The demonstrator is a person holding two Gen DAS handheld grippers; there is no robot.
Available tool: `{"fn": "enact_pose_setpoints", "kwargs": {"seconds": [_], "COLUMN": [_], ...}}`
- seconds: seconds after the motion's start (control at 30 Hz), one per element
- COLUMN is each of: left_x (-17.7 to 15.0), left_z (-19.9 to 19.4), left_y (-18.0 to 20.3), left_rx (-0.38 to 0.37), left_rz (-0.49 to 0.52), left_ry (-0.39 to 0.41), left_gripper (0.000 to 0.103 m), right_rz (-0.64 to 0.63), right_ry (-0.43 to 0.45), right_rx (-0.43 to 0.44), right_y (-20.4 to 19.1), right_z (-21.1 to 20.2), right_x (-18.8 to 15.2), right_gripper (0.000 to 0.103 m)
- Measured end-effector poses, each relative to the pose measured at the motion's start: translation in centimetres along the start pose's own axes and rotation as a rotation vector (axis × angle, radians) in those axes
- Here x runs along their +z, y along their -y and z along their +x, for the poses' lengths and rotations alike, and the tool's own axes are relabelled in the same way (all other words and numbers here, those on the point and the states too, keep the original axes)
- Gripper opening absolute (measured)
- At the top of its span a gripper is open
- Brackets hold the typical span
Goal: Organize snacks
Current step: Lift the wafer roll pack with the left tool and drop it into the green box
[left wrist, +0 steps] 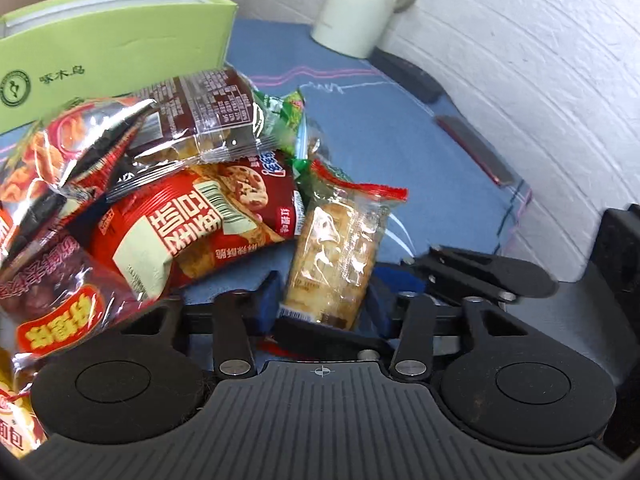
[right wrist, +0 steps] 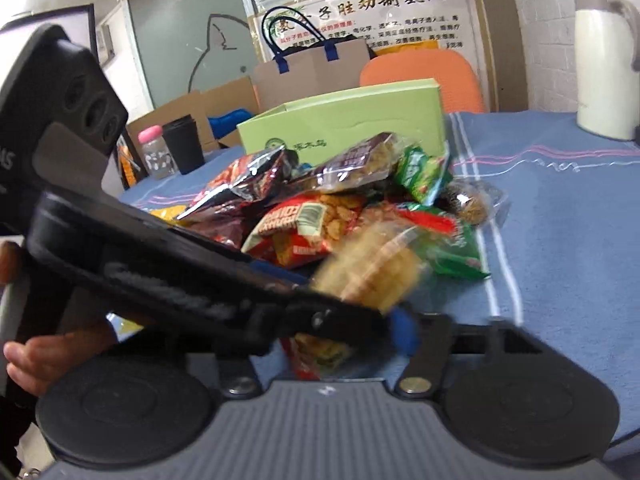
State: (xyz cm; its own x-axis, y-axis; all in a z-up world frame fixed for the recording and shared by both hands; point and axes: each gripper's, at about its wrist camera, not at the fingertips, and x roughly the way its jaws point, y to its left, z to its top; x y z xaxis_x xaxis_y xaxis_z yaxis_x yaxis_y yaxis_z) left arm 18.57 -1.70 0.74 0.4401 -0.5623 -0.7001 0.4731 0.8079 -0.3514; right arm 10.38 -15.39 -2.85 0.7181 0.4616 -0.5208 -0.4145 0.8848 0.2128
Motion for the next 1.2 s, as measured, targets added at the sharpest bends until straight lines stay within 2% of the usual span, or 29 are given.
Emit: {"fn": "enact_pose_setpoints", "kwargs": {"seconds": [0.03, 0.13, 0.27, 0.33, 0.43, 0.53, 0.63, 0.7, 0.73, 0.77, 0.8, 0.9, 0.97, 1.03, 1.1, 1.2], "left_x": [0.2, 1.8, 6.4, 9.3, 13.7, 17.6, 20.2, 21.2, 21.5, 21.5, 21.3, 19.8, 18.7, 17.5, 15.5, 11.9], "left_z": [-0.2, -1.7, -4.3, -5.4, -6.4, -6.3, -4.6, -3.1, -2.5, -2.2, -2.4, -4.2, -6.1, -7.8, -9.2, -10.2], "left_y": [0.3, 1.6, 1.3, -0.4, -4.8, -10.2, -15.1, -17.8, -18.8, -19.4, -19.9, -19.5, -18.8, -18.0, -17.0, -15.3], "left_rx": [0.003, -0.009, 0.017, 0.055, 0.136, 0.220, 0.287, 0.309, 0.315, 0.326, 0.336, 0.349, 0.354, 0.345, 0.325, 0.295], "left_rz": [-0.015, -0.004, 0.019, 0.010, -0.015, -0.049, -0.091, -0.112, -0.118, -0.126, -0.134, -0.131, -0.125, -0.118, -0.116, -0.127], "left_ry": [0.010, 0.061, 0.190, 0.240, 0.264, 0.249, 0.214, 0.195, 0.189, 0.187, 0.196, 0.259, 0.305, 0.332, 0.331, 0.290], "left_gripper": [0.018, 0.018, 0.018, 0.018, 0.018, 0.017, 0.017, 0.024, 0.032, 0.039, 0.041, 0.048, 0.057, 0.059, 0.066, 0.067], "right_rz": [-0.006, -0.051, -0.162, -0.209, -0.230, -0.237, -0.235, -0.225, -0.217, -0.210, -0.205, -0.191, -0.195, -0.201, -0.222, -0.247], "right_ry": [0.009, 0.051, 0.113, 0.122, 0.090, 0.030, -0.039, -0.069, -0.077, -0.077, -0.072, -0.018, 0.018, 0.038, 0.039, 0.015], "right_rx": [-0.003, -0.018, -0.003, 0.031, 0.114, 0.187, 0.211, 0.196, 0.176, 0.156, 0.142, 0.116, 0.113, 0.122, 0.135, 0.159], "right_y": [0.0, -0.1, -0.5, -0.8, -1.3, -2.0, -2.4, -2.1, -1.8, -1.4, -1.0, -0.3, -0.5, -1.4, -2.6, -4.3], "right_z": [-0.6, -1.9, -0.5, 2.1, 7.9, 14.6, 20.8, 23.8, 24.7, 25.1, 25.0, 22.1, 19.6, 17.3, 14.7, 11.5], "right_x": [0.4, 2.9, 9.1, 12.7, 17.8, 21.6, 23.9, 24.4, 24.5, 24.5, 24.4, 23.7, 22.9, 21.8, 19.9, 16.4], "right_gripper": [0.055, 0.055, 0.056, 0.058, 0.058, 0.057, 0.059, 0.060, 0.062, 0.063, 0.067, 0.074, 0.077, 0.088, 0.094, 0.094]}}
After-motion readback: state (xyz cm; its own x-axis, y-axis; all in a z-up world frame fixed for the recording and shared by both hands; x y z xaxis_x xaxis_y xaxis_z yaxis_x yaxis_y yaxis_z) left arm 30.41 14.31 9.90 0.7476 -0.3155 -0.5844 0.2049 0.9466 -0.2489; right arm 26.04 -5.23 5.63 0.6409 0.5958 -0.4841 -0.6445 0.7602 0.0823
